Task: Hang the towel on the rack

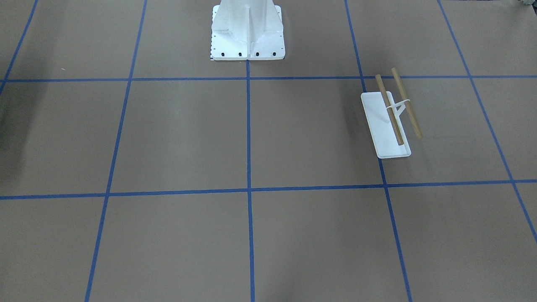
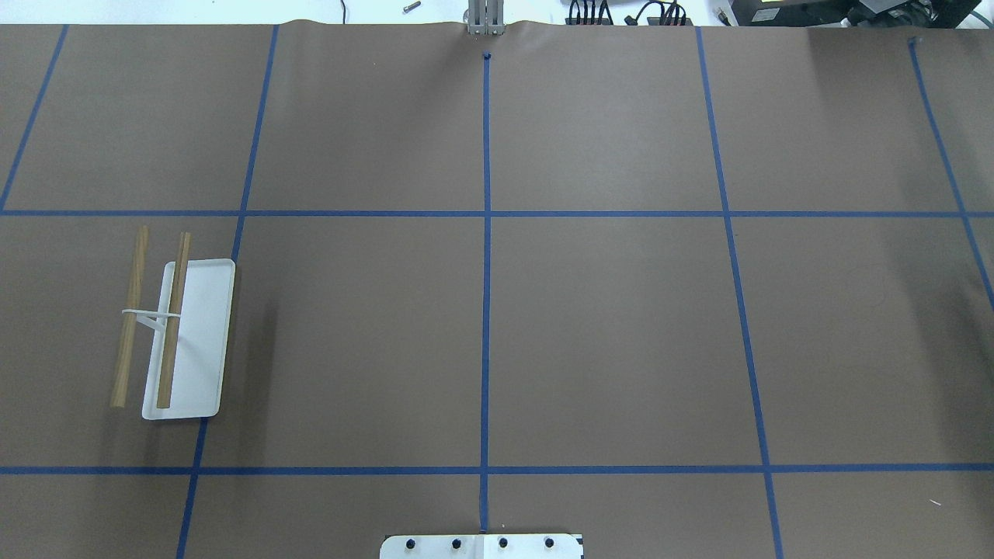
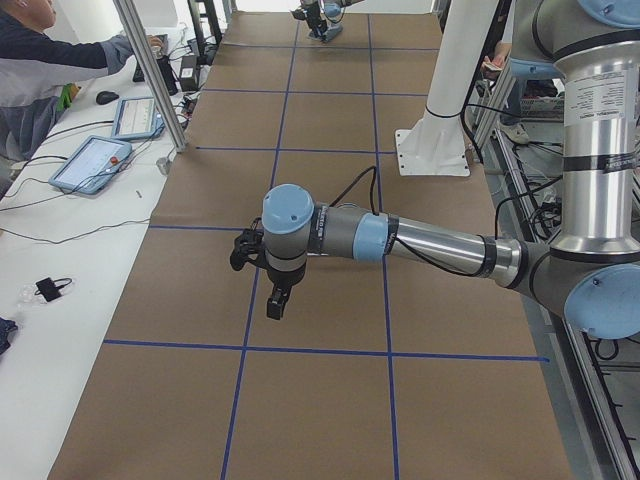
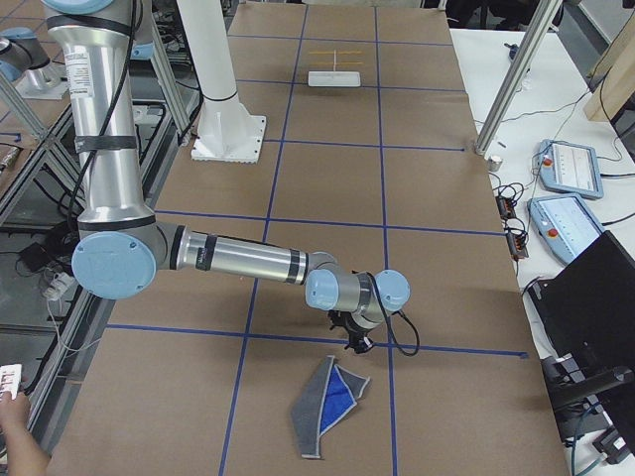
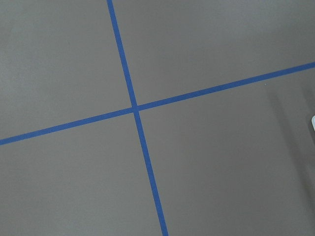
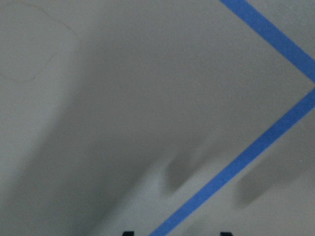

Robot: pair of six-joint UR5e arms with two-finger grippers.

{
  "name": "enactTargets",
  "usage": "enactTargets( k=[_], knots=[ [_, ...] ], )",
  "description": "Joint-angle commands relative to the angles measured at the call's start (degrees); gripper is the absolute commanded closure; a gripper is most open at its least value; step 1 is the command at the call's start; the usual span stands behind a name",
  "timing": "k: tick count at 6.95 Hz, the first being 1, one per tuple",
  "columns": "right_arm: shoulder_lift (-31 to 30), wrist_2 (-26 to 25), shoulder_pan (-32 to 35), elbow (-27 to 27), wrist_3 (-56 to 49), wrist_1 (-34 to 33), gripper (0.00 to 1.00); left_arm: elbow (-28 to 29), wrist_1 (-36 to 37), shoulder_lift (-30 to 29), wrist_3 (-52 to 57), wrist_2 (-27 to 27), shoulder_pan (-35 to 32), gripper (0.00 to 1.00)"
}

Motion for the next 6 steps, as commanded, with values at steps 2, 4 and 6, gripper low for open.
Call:
enactTargets(
  k=[2, 4, 6],
  knots=[
    [-1.0, -3.6, 1.2, -0.5, -8.3, -1.8, 0.34, 0.1, 0.0, 0.0, 0.0, -1.5, -0.1, 0.02],
    [-0.5, -4.1, 1.1, -3.4, -8.2, -1.2, 0.34, -0.2, 0.0, 0.0, 0.0, -1.5, -0.1, 0.02],
    [-0.3, -4.1, 0.9, -4.1, -7.9, -1.2, 0.34, -0.2, 0.0, 0.0, 0.1, -1.5, -0.1, 0.02]
  ],
)
